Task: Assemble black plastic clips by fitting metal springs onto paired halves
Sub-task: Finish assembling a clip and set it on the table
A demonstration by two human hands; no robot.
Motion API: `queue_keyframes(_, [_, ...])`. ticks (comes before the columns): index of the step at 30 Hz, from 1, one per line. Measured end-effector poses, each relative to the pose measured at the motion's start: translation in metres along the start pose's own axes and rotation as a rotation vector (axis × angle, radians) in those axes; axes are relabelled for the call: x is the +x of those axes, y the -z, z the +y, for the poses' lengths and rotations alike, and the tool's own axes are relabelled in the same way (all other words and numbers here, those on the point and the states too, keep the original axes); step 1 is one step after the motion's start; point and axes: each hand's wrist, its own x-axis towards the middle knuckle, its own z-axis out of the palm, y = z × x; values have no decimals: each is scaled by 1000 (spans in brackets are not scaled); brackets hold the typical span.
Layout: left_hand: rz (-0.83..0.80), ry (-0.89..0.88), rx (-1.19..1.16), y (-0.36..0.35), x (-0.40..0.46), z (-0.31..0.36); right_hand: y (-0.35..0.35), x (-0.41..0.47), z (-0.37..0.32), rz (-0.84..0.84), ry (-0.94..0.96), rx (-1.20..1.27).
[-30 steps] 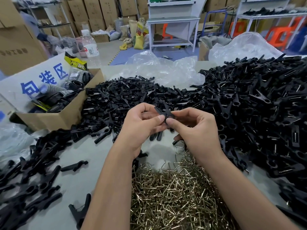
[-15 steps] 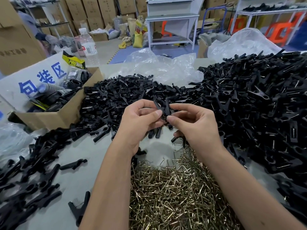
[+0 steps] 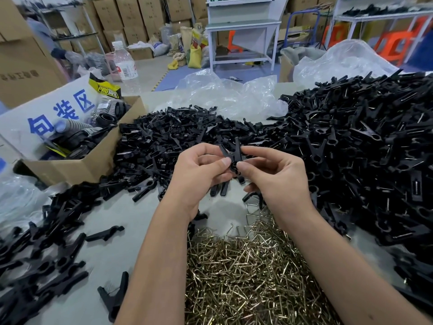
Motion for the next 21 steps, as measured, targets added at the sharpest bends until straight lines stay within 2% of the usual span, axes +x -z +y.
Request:
queue_keyframes(17, [1, -34, -25, -2, -1, -2, 1, 0, 2, -18, 19, -36])
queue_keyframes(21, [-3, -47, 24, -8, -2, -1, 4, 0, 1, -1, 55, -141])
